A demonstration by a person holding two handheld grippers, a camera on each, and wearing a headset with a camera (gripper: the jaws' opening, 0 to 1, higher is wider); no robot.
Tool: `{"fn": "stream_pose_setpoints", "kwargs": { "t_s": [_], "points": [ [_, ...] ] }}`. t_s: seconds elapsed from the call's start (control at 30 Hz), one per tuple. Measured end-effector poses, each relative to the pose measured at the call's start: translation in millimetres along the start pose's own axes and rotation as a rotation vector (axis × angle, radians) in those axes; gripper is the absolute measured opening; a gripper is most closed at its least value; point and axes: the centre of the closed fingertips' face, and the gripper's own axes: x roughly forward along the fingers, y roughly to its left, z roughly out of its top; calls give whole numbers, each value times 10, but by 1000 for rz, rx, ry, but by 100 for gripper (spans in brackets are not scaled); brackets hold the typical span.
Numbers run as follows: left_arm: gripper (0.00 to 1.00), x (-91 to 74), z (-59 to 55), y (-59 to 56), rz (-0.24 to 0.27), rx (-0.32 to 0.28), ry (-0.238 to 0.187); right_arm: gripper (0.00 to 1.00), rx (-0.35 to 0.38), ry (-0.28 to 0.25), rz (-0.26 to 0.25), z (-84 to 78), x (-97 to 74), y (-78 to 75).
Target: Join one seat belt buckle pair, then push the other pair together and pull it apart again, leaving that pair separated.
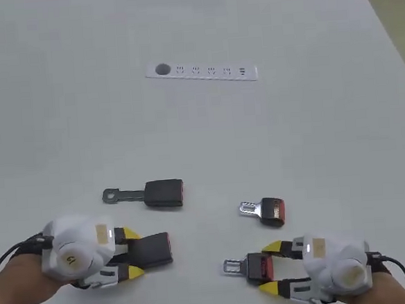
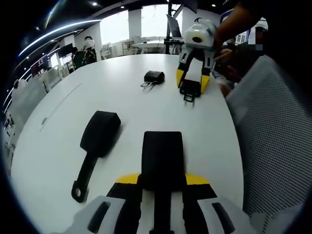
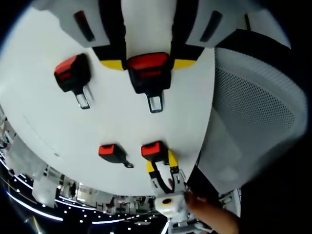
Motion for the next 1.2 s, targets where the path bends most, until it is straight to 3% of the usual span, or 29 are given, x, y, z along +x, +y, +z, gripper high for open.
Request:
{"fn": "stream_pose_setpoints", "kwargs": {
  "t_s": [0.17,0.4,0.63,1.2],
  "points": [
    [33,8,-6,-16,-57,80,39,35,26,-38,-4,-5,-2,-7],
    [33,33,15,-6,-104,132,77,35,36,-50,-5,9,7,-13],
    [33,22,5,0,-116,136,85,35,50,-66,1,98,70,-30],
    [33,8,6,18,-115,100,81,35,37,-98,15,484,367,-12]
  ]
}}
